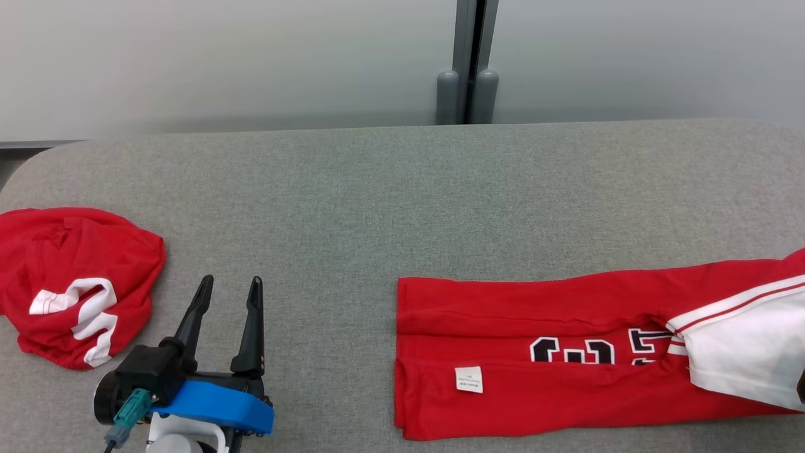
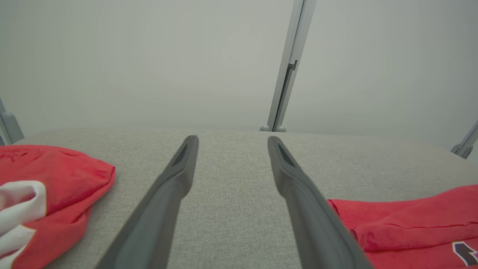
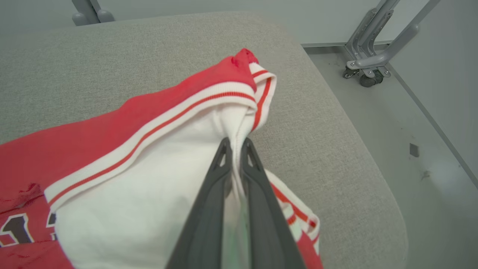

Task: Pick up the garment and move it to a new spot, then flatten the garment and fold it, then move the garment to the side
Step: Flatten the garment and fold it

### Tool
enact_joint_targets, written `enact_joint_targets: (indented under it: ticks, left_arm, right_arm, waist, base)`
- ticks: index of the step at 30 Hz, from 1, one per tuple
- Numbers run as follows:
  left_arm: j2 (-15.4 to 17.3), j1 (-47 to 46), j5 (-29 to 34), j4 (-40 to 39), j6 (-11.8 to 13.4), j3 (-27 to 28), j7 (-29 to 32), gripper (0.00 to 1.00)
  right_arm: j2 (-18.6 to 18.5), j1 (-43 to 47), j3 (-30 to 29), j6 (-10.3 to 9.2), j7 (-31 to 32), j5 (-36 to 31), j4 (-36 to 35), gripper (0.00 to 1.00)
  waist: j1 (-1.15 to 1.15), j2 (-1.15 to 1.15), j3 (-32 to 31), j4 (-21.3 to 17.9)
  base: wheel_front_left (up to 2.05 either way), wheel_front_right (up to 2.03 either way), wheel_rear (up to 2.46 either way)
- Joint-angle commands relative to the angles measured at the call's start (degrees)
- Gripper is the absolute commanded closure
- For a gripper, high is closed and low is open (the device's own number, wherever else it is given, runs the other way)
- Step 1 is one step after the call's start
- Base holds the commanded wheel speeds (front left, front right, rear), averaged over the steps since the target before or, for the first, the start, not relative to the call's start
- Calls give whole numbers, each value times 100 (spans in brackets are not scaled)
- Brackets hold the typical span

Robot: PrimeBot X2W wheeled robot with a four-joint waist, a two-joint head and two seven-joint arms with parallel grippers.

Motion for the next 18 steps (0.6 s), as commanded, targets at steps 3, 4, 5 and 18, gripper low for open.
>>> enact_joint_targets:
  ticks: [3,4,5,18]
  left_arm:
    - [-12,20,35,18,-39,10,-28,0]
    - [-20,25,41,26,-50,16,-28,0]
    - [-23,32,48,35,-58,22,-28,0]
    - [18,130,92,147,-126,34,-28,0]
  right_arm:
    - [23,109,-78,1,46,-67,-202,100]
    - [59,134,-41,1,75,-74,-245,100]
    - [88,154,37,2,80,-71,-295,100]
    - [419,246,2558,2,276,593,-658,100]
  waist:
    - [0,0,-30,12]
    - [0,0,-42,14]
    - [0,0,-55,17]
    - [0,0,-236,40]
  base:
    - [0,0,0]
    - [0,0,0]
    - [0,0,0]
    - [0,0,0]
